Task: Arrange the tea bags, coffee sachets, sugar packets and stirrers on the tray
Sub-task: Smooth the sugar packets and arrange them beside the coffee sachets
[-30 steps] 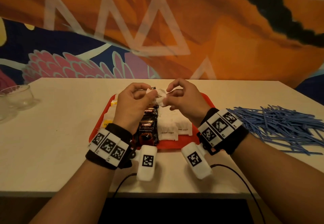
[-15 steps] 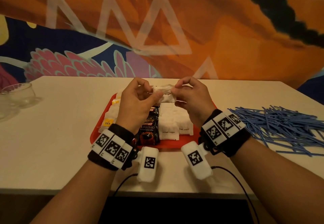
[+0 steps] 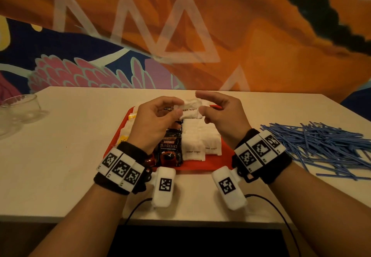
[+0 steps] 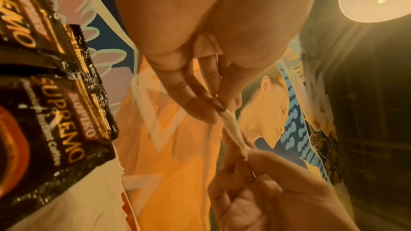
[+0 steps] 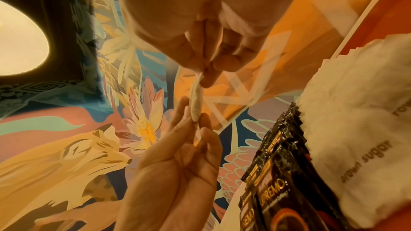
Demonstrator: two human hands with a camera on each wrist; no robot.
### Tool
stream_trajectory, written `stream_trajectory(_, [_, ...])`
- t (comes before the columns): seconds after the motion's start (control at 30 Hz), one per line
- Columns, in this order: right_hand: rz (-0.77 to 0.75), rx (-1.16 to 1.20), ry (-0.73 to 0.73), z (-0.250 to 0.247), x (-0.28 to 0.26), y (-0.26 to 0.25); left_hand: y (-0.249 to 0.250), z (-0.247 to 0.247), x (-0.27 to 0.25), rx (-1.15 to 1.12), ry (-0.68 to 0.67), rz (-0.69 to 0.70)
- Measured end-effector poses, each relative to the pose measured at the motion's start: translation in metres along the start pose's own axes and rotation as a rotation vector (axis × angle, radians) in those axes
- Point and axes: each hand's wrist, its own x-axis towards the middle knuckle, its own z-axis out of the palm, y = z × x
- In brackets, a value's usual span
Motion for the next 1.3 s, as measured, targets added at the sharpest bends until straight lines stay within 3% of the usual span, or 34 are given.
stream_trajectory(0.13, [0.117, 0.06, -0.103, -0.003, 0.001, 0.003, 0.004, -0.003, -0.002, 0.043, -0.07, -0.023])
stream_trajectory(0.57, [0.286, -0.225, -0.178, -0.031, 0.004, 0.016, 0.006, 0.0, -0.01, 0.379, -0.139, -0.045])
stream_trajectory(0.87, [0.508, -0.598, -0.332, -0.047, 0.001, 0.041, 0.01, -0.01, -0.011, 0.274, -0.073, -0.072])
stream_trajectory(1.1, [0.324, -1.184, -0.442, -0.036, -0.001, 0.037, 0.013, -0.011, -0.013, 0.231, -0.064, -0.092])
stream_trajectory(1.2, [0.255, -1.228, -0.427, -0.034, -0.002, 0.034, 0.014, -0.013, -0.015, 0.222, -0.06, -0.092])
stream_trajectory(1.3, [0.125, -1.119, -0.426, -0.028, -0.005, 0.03, 0.015, -0.016, -0.016, 0.218, -0.038, -0.095])
